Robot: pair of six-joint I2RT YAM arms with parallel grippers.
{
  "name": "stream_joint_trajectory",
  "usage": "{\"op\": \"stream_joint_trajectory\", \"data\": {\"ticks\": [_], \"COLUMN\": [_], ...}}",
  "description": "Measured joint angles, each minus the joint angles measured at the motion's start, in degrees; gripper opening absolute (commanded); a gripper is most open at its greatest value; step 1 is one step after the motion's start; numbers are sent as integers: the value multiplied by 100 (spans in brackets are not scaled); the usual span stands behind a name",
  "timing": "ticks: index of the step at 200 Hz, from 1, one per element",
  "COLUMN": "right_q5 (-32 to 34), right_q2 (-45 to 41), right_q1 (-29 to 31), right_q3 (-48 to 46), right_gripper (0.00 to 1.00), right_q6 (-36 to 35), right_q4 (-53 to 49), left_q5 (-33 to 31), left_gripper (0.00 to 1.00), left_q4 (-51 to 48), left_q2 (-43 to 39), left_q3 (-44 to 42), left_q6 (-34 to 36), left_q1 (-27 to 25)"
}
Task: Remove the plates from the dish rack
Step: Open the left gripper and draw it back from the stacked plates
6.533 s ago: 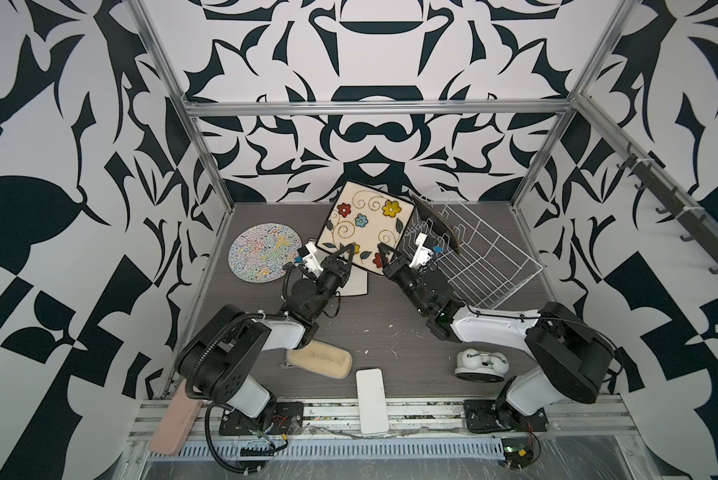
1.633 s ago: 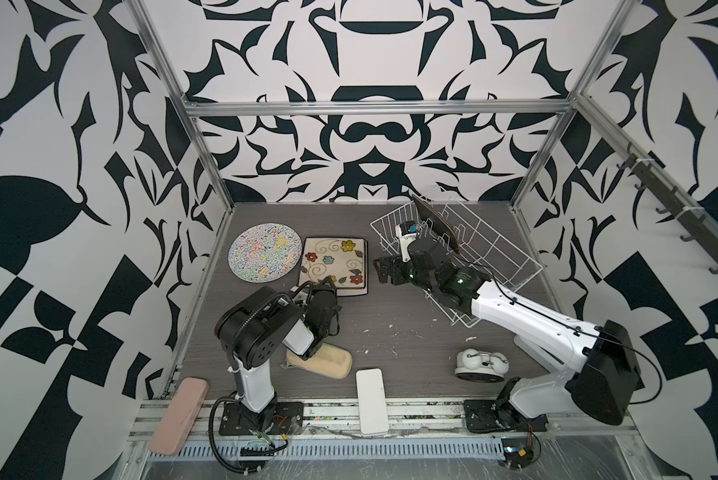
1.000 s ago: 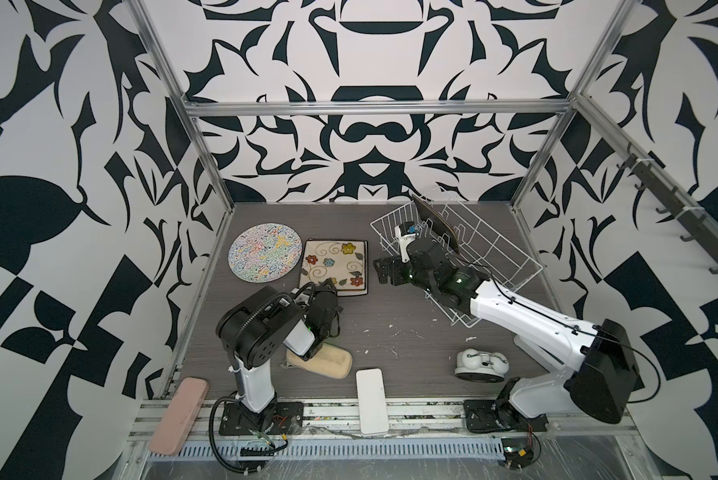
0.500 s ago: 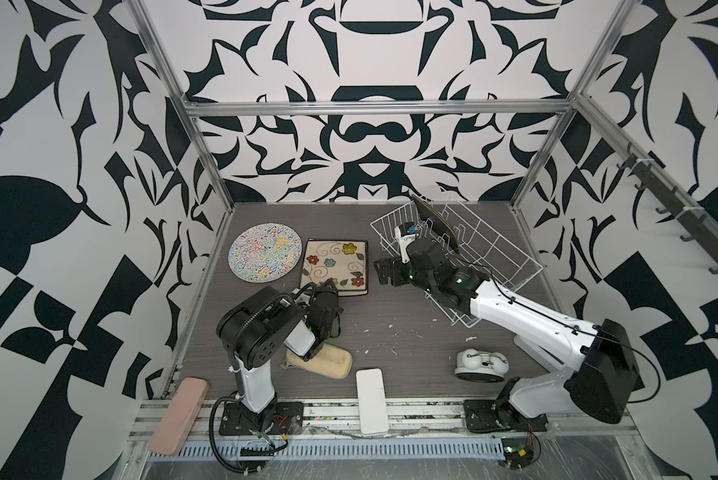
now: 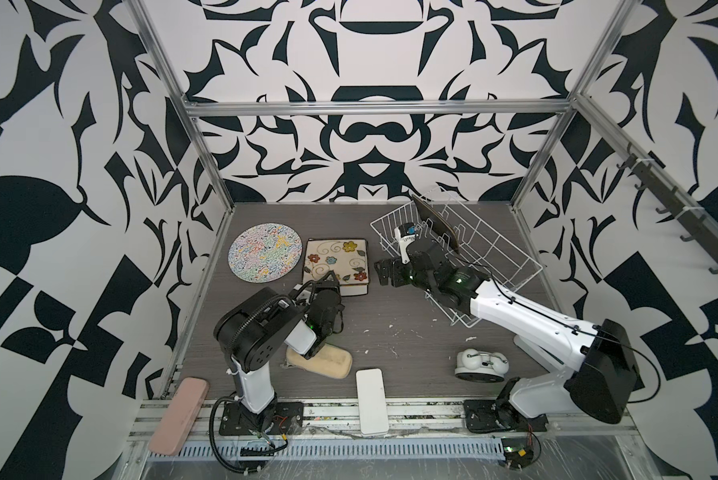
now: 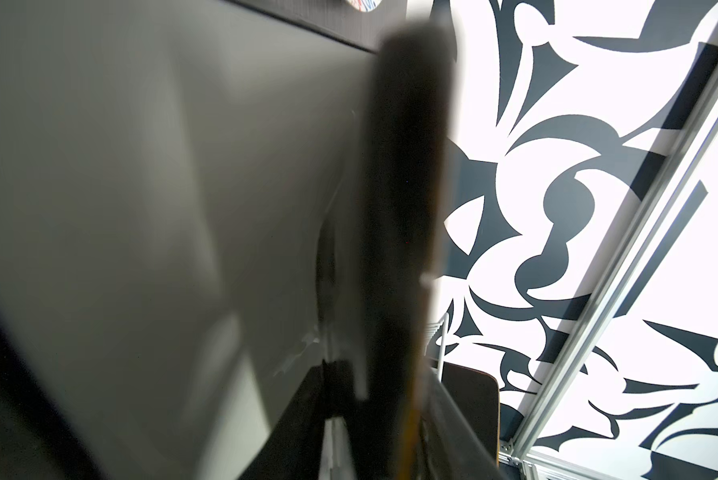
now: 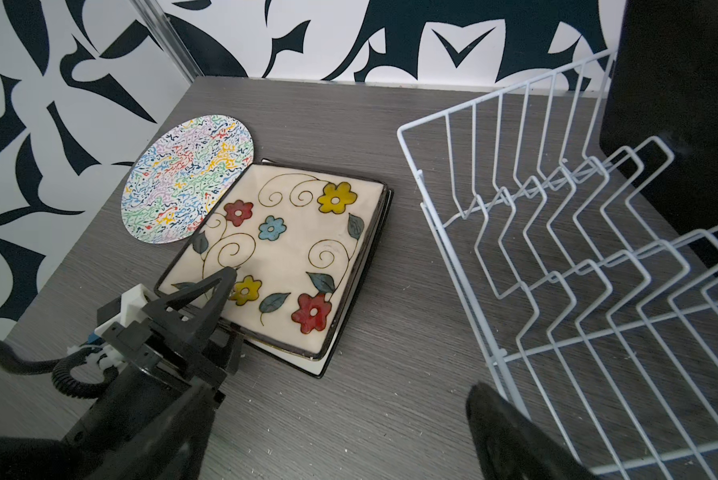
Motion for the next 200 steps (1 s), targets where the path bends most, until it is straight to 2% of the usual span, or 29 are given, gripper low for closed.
{"op": "stream_joint_trajectory", "data": {"ticks": [121,200], "right_q5": [0,219], "right_q2": [-2,-188], "right_q1": [0,0], "right_q3": [0,0], "right_gripper": [98,98], "right_q6": [-4,-26], "right_q4": [-26,-68], "left_q5": [-74,-74], "left_gripper": [67,81], "left_q4": [-216,-973], "left_q2": [-177,-638], "left_q3": [-2,-11], "left_q6": [-127,-289], "left_q1": [-57,-66]}}
